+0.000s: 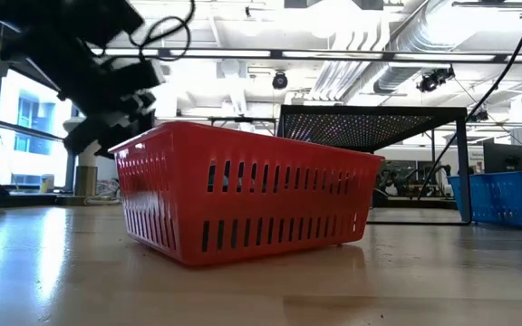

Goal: Pick & Place Office Desk Supplies
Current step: Put the blue rubberband into the red basket

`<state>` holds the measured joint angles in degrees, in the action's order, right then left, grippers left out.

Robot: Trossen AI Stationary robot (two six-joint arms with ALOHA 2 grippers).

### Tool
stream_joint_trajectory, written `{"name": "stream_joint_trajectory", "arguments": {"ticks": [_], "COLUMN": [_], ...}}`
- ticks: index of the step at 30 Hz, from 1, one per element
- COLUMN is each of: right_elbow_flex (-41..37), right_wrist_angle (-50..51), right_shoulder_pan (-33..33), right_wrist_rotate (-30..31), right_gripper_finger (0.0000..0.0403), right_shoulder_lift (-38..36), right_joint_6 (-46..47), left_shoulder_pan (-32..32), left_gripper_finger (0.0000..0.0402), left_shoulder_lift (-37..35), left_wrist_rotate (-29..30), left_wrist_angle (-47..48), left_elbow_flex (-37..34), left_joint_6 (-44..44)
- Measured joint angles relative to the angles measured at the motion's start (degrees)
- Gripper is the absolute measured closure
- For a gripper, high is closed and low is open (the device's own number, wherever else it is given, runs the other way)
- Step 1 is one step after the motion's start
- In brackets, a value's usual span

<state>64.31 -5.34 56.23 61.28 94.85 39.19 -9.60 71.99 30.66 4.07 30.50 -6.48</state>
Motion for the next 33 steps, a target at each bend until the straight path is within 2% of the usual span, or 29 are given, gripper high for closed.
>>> {"name": "stream_joint_trajectory", "arguments": {"ticks": [10,21,33], "right_elbow_flex": [0.0,0.0,0.0], "right_wrist_angle": [-0.04,-1.91,-4.55], "right_shoulder_pan": [-1.64,-2.52,-4.16], "right_wrist_rotate": [-6.51,-7.59,-12.27], "right_gripper_finger": [0.0137,0.0137,0.0137], "right_shoulder_lift": [0.0,2.92,3.06], "right_joint_6": [3.02,3.02,3.42], "left_shoulder_pan": [13.11,15.93,16.45], "left_gripper_finger": [0.0197,0.0197,0.0197], "left_shoulder_lift": [0.0,1.5,14.54], "left_wrist_rotate": [-21.95,-22.17,-18.43], "left_wrist_angle": [-0.26,0.3,-6.92], "left_elbow_flex": [0.02,0.04,0.31], "left_joint_6": [-1.17,-8.55,-8.04]}}
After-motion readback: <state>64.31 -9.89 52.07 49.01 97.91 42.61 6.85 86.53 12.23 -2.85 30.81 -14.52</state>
